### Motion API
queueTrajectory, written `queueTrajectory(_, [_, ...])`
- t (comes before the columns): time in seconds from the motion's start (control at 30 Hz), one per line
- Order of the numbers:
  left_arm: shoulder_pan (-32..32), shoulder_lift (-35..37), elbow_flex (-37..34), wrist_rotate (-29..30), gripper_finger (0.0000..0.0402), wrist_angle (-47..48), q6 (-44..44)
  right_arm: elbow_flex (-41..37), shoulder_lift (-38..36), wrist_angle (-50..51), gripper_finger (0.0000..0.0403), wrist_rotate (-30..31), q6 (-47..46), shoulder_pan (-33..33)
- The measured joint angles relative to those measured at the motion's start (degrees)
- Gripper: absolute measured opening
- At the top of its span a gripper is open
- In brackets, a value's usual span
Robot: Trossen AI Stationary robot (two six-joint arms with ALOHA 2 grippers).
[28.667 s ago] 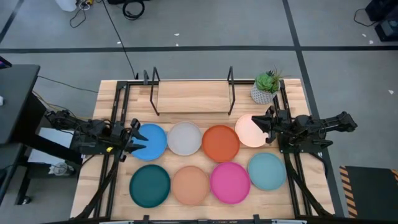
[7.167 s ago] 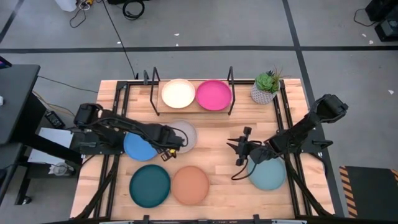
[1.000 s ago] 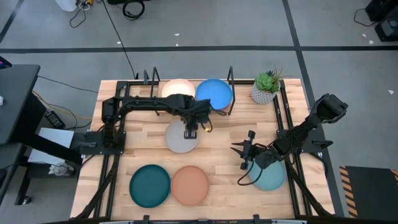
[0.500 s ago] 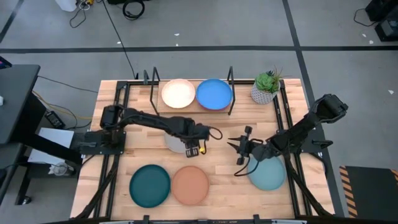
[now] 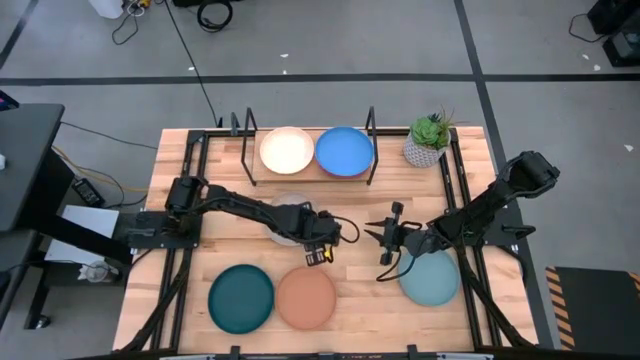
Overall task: Place and stack plates onto a shelf
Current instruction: Stack the gray plate on top of the white plate on the shelf
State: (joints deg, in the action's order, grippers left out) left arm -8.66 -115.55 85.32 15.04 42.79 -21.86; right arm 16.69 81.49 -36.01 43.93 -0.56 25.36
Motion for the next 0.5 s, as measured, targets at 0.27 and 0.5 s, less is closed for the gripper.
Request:
queueTrajectory(0.27, [-0.1,0.0,-4.1,1.3,0.0125,-2.7,0.0,0.0,0.0,0.0,0.0089,-1.2,-0.5,0.0])
queueTrajectory(0.5, [0.0,0.0,-7.1,1.5,0.0124,-5.1,-0.4,0.0,0.0,0.0,0.0089,-1.2,-0.5,0.0])
